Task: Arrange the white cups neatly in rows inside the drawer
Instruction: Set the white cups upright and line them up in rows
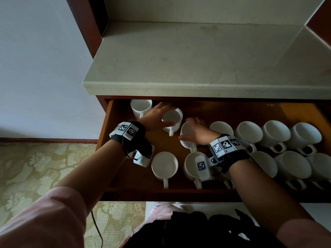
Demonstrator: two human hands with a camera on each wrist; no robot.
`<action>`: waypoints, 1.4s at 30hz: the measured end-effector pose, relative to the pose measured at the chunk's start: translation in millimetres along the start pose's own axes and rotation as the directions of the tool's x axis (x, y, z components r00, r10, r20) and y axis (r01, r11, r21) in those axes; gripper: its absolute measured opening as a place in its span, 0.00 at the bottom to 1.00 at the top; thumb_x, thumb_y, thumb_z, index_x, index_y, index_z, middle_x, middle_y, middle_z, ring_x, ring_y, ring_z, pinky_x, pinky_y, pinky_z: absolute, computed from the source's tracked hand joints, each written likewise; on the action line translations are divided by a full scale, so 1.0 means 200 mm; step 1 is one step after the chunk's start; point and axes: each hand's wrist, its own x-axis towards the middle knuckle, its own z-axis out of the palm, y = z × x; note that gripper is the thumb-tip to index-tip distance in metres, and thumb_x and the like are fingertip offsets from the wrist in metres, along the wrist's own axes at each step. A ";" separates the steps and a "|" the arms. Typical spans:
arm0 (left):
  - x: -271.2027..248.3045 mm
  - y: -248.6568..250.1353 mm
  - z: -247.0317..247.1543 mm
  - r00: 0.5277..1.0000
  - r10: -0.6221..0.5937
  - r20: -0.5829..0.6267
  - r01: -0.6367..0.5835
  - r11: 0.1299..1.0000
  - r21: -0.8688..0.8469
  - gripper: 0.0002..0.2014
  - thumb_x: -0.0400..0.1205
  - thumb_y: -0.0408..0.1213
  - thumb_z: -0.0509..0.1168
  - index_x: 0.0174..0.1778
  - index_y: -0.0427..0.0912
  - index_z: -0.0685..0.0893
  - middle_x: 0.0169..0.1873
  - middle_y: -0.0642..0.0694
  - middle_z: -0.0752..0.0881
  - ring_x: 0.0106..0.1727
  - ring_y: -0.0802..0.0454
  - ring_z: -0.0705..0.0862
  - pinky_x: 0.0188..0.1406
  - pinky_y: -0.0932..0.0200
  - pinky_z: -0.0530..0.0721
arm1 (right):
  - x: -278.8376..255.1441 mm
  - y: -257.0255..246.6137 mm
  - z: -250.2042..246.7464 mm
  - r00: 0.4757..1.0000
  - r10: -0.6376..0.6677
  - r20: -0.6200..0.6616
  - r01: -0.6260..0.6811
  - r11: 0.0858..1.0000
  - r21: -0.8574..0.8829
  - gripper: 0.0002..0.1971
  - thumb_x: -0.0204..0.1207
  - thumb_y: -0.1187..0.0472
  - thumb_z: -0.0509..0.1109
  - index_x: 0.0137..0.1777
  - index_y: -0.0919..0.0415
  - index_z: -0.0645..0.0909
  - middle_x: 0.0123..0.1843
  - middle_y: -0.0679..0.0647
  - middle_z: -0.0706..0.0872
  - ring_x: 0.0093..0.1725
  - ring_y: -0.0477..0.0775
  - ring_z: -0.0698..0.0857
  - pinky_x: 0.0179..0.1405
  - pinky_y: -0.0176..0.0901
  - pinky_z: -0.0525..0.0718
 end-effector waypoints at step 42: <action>0.13 0.11 -0.06 0.965 -0.203 0.167 0.167 0.964 0.207 0.38 0.65 0.54 0.79 0.70 0.47 0.78 0.63 0.46 0.83 0.66 0.48 0.80 0.64 0.52 0.81 | 0.01 -0.01 -0.02 1.000 -0.014 0.009 0.014 0.999 -0.040 0.46 0.72 0.41 0.72 0.82 0.62 0.55 0.82 0.60 0.58 0.81 0.62 0.56 0.77 0.54 0.60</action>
